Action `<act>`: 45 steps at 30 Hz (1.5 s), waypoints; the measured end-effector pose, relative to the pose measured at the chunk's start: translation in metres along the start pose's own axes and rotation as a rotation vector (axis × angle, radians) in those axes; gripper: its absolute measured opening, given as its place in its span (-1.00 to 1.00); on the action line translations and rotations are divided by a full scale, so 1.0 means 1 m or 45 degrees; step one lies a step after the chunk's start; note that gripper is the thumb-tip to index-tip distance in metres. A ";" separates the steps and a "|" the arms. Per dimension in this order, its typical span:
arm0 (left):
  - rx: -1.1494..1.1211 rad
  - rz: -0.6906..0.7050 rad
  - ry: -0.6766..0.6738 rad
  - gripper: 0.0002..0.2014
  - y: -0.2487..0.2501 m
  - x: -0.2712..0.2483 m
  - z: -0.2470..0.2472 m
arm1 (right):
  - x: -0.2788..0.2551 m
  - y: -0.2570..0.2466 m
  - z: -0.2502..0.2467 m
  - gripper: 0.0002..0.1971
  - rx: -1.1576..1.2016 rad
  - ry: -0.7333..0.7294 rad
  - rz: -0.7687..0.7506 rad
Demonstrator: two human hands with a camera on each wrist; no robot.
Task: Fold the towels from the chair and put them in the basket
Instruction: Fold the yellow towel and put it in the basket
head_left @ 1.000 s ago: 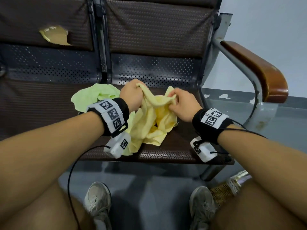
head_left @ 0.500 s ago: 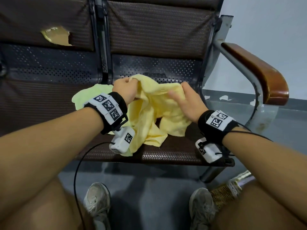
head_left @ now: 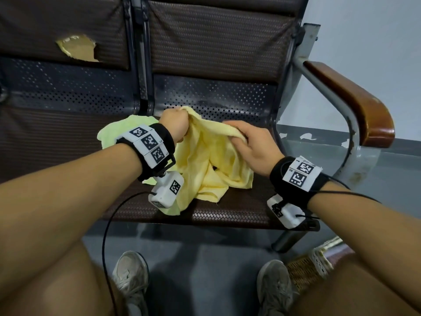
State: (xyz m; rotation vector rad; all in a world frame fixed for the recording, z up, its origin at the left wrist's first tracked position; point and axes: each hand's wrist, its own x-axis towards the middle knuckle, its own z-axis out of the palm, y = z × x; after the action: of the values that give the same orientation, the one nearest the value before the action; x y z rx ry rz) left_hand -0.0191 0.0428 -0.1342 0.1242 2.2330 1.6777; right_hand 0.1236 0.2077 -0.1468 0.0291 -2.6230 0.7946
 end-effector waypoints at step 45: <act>-0.283 0.101 0.190 -0.82 0.001 0.000 -0.015 | 0.025 0.027 -0.006 -0.68 0.461 0.371 0.621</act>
State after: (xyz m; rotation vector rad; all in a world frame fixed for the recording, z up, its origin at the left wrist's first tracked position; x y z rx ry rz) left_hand -0.0245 0.0293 -0.1291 0.0338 2.1505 2.0262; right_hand 0.0994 0.2361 -0.1477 -0.5973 -2.1998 1.3161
